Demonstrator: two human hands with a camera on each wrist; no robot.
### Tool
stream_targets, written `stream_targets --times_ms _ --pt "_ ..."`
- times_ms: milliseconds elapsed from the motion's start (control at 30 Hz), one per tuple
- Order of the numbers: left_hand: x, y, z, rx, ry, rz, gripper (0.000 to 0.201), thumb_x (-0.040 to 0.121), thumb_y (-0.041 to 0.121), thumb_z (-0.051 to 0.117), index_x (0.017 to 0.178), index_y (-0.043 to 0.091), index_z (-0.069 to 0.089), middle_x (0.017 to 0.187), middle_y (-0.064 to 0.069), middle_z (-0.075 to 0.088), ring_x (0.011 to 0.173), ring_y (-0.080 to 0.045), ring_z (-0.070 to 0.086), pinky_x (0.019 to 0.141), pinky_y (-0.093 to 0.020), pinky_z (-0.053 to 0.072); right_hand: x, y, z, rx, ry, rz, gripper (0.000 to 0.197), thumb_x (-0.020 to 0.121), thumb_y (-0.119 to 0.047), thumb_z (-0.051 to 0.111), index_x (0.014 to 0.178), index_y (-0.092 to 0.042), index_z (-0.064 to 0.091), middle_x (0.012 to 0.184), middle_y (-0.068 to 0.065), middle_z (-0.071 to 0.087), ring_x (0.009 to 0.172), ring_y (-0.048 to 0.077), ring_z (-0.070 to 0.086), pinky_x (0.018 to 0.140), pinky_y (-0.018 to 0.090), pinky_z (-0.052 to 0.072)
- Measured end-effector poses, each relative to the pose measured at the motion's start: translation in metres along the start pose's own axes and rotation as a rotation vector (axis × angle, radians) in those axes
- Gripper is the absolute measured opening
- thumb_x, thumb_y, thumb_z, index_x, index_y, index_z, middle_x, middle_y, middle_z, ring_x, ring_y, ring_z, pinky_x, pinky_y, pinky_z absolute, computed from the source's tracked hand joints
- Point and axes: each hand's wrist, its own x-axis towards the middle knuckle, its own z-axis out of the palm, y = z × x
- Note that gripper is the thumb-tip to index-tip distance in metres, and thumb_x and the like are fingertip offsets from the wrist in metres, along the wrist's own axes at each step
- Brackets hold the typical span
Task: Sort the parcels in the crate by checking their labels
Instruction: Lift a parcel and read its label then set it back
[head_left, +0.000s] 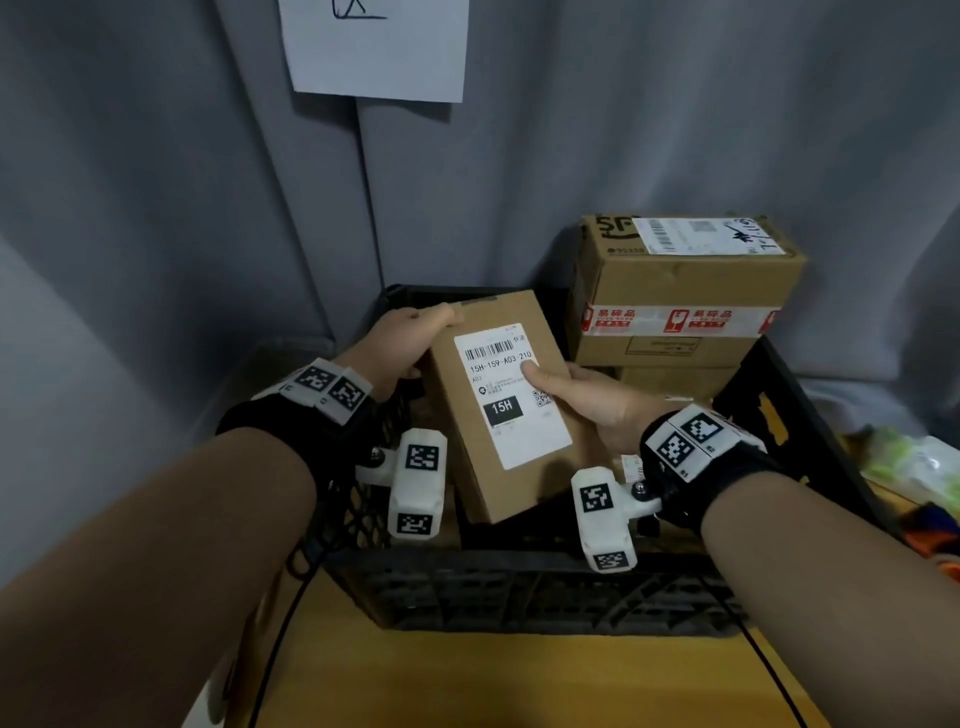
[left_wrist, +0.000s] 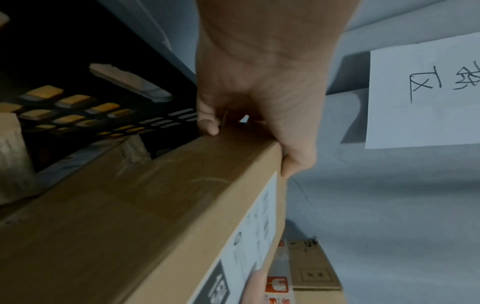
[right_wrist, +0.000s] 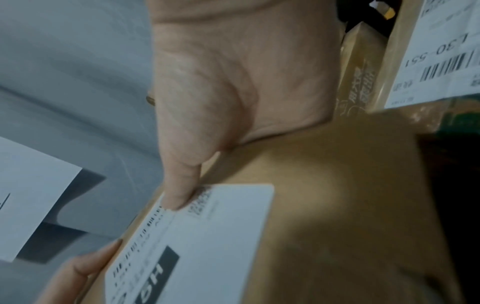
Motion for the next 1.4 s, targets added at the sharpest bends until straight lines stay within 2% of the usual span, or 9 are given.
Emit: stream_targets --times_ms 100,200,400,633,833,933,1033,1167,1400 --pt "-0.003 0.003 0.004 -0.012 -0.104 -0.09 0.028 0.084 0.044 0.059 0.099 0.021 0.061 0.095 0.0 0.067 0.091 -0.016 0.062 0.076 -0.028 0.048 -0.011 -0.002 -0.021 -0.151 0.09 -0.114 0.048 0.083 -0.048 0.065 0.124 -0.026 0.053 0.107 -0.002 0.071 0.098 0.016 0.067 0.095 0.036 0.05" --pt "-0.005 0.009 0.02 0.096 -0.248 -0.062 0.049 0.08 0.057 0.061 0.111 0.019 0.065 0.106 -0.001 0.07 0.102 -0.017 0.063 0.091 -0.033 0.048 -0.03 -0.008 -0.053 -0.261 0.124 -0.175 0.052 0.083 -0.044 0.066 0.132 -0.029 0.052 0.105 -0.004 0.071 0.092 0.013 0.069 0.079 0.028 0.053" --pt "-0.007 0.017 0.068 0.229 -0.475 -0.028 0.056 0.076 0.056 0.068 0.112 0.013 0.067 0.107 -0.005 0.073 0.102 -0.021 0.068 0.097 -0.039 0.05 -0.057 -0.01 -0.091 -0.449 0.173 -0.226 0.025 0.089 -0.029 0.065 0.113 -0.029 0.064 0.096 -0.009 0.071 0.089 0.006 0.066 0.06 0.01 0.048" --pt "-0.008 0.009 0.115 0.32 -0.605 -0.187 0.06 0.084 0.056 0.057 0.126 0.013 0.056 0.12 -0.008 0.065 0.114 -0.025 0.059 0.095 -0.034 0.049 -0.046 0.017 -0.116 -0.645 0.389 -0.209 0.03 0.085 -0.019 0.07 0.113 -0.01 0.068 0.11 0.008 0.069 0.106 0.019 0.062 0.091 0.025 0.048" --pt "-0.011 -0.001 0.15 0.477 -0.627 -0.272 0.076 0.085 0.054 0.059 0.139 0.003 0.041 0.136 -0.024 0.05 0.113 -0.029 0.059 0.085 -0.032 0.056 -0.044 0.028 -0.12 -0.693 0.404 -0.122 0.033 0.085 -0.018 0.069 0.117 -0.012 0.065 0.114 0.006 0.065 0.109 0.019 0.06 0.094 0.025 0.045" --pt "-0.01 -0.005 0.151 0.501 -0.646 -0.298 0.082 0.082 0.047 0.067 0.141 -0.001 0.037 0.133 -0.03 0.05 0.088 -0.025 0.066 0.063 -0.024 0.06 -0.041 0.031 -0.119 -0.7 0.384 -0.075 0.032 0.084 -0.016 0.07 0.116 -0.015 0.065 0.106 0.002 0.062 0.109 0.02 0.059 0.097 0.029 0.047" --pt "-0.011 -0.003 0.151 0.498 -0.693 -0.305 0.079 0.084 0.042 0.067 0.14 -0.004 0.038 0.131 -0.032 0.051 0.079 -0.023 0.067 0.056 -0.021 0.059 -0.038 0.034 -0.117 -0.716 0.333 -0.018 0.034 0.081 -0.019 0.072 0.115 -0.02 0.065 0.105 -0.002 0.064 0.108 0.018 0.06 0.102 0.039 0.045" --pt "-0.011 -0.001 0.146 0.526 -0.706 -0.273 0.068 0.092 0.041 0.057 0.14 -0.003 0.038 0.126 -0.032 0.056 0.08 -0.024 0.067 0.062 -0.023 0.059 -0.037 0.031 -0.11 -0.694 0.275 -0.014 0.034 0.086 -0.009 0.064 0.12 -0.014 0.063 0.111 0.003 0.063 0.101 0.016 0.058 0.091 0.027 0.046" --pt "-0.009 -0.002 0.112 0.524 -0.577 -0.233 0.06 0.096 0.048 0.041 0.135 0.002 0.044 0.13 -0.021 0.058 0.116 -0.032 0.059 0.091 -0.034 0.049 -0.026 0.011 -0.087 -0.728 0.343 -0.193 0.023 0.088 -0.015 0.064 0.11 -0.012 0.069 0.099 -0.003 0.059 0.1 0.013 0.054 0.089 0.024 0.042"
